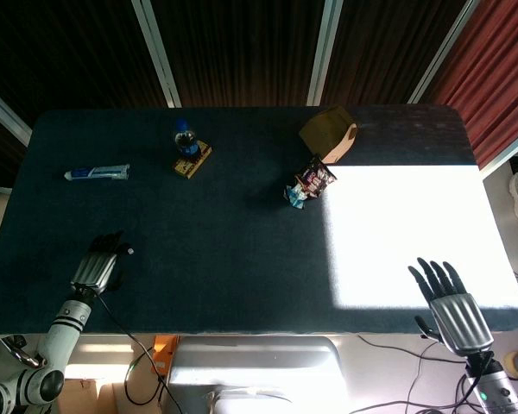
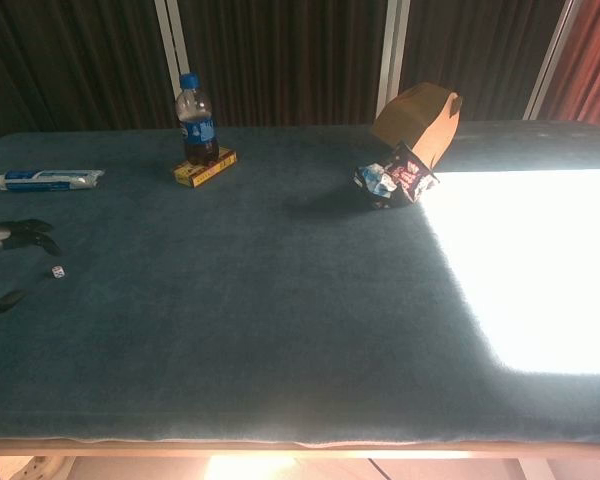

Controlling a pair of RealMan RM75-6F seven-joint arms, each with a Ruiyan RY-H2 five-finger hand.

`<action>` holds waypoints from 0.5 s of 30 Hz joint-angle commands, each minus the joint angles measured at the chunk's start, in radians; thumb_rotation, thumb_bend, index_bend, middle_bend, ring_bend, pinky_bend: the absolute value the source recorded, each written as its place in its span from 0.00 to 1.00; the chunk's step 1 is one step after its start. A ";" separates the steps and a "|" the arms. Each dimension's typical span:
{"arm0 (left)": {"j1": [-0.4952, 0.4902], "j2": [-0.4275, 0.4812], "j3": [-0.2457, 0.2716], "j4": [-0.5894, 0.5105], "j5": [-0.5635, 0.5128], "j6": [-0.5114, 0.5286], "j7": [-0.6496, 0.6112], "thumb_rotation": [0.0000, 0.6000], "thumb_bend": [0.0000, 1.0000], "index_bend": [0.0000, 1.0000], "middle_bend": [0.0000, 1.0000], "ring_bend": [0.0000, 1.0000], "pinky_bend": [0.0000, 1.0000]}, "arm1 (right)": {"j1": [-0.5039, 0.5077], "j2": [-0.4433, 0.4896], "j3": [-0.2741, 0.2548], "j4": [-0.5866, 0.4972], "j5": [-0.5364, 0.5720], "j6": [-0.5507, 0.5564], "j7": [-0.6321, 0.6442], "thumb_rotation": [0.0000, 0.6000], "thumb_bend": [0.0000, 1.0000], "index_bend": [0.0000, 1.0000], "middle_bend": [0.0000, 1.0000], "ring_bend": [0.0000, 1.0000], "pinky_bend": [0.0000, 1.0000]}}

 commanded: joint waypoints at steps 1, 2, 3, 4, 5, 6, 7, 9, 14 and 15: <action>-0.002 -0.004 -0.001 0.006 -0.007 -0.006 0.001 0.96 0.49 0.24 0.00 0.00 0.05 | 0.000 0.000 0.000 0.000 0.000 -0.001 0.000 1.00 0.22 0.00 0.00 0.00 0.00; -0.003 -0.005 -0.001 0.011 -0.011 -0.008 0.001 0.97 0.49 0.24 0.00 0.00 0.05 | 0.001 0.000 -0.001 0.000 -0.001 -0.001 0.000 1.00 0.22 0.00 0.00 0.00 0.00; -0.003 -0.007 -0.002 0.014 -0.012 -0.008 0.002 0.97 0.49 0.24 0.00 0.00 0.05 | 0.001 0.000 0.000 0.000 0.000 -0.001 -0.001 1.00 0.22 0.00 0.00 0.00 0.00; -0.003 -0.008 -0.001 0.017 -0.013 -0.007 0.003 0.97 0.49 0.24 0.00 0.00 0.05 | 0.001 0.000 0.000 0.001 0.002 -0.002 -0.003 1.00 0.22 0.00 0.00 0.00 0.00; -0.002 -0.008 -0.001 0.018 -0.012 -0.006 0.002 0.97 0.49 0.24 0.00 0.00 0.05 | 0.001 -0.001 0.001 0.001 0.003 -0.003 -0.003 1.00 0.22 0.00 0.00 0.00 0.00; -0.001 -0.008 0.000 0.017 -0.011 -0.005 0.000 0.97 0.49 0.24 0.00 0.00 0.05 | 0.001 -0.002 0.001 0.001 0.004 -0.005 -0.004 1.00 0.22 0.00 0.00 0.00 0.00; -0.001 -0.007 0.001 0.016 -0.009 -0.003 0.000 0.97 0.49 0.24 0.00 0.00 0.05 | 0.002 -0.002 0.000 0.002 0.003 -0.005 -0.005 1.00 0.22 0.00 0.00 0.00 0.00; 0.001 -0.005 0.003 0.012 -0.004 0.003 0.001 0.97 0.49 0.24 0.00 0.00 0.05 | 0.002 -0.004 -0.001 0.001 0.002 -0.007 -0.008 1.00 0.22 0.00 0.00 0.00 0.00; 0.000 -0.003 0.004 0.003 -0.009 0.003 0.010 0.98 0.49 0.24 0.00 0.00 0.05 | -0.001 -0.004 -0.002 0.000 0.000 0.000 -0.008 1.00 0.22 0.00 0.00 0.00 0.00; -0.001 -0.003 0.004 0.003 -0.014 -0.001 0.013 0.98 0.49 0.24 0.00 0.00 0.05 | -0.002 -0.003 -0.002 0.000 -0.002 0.002 -0.006 1.00 0.22 0.00 0.00 0.00 0.00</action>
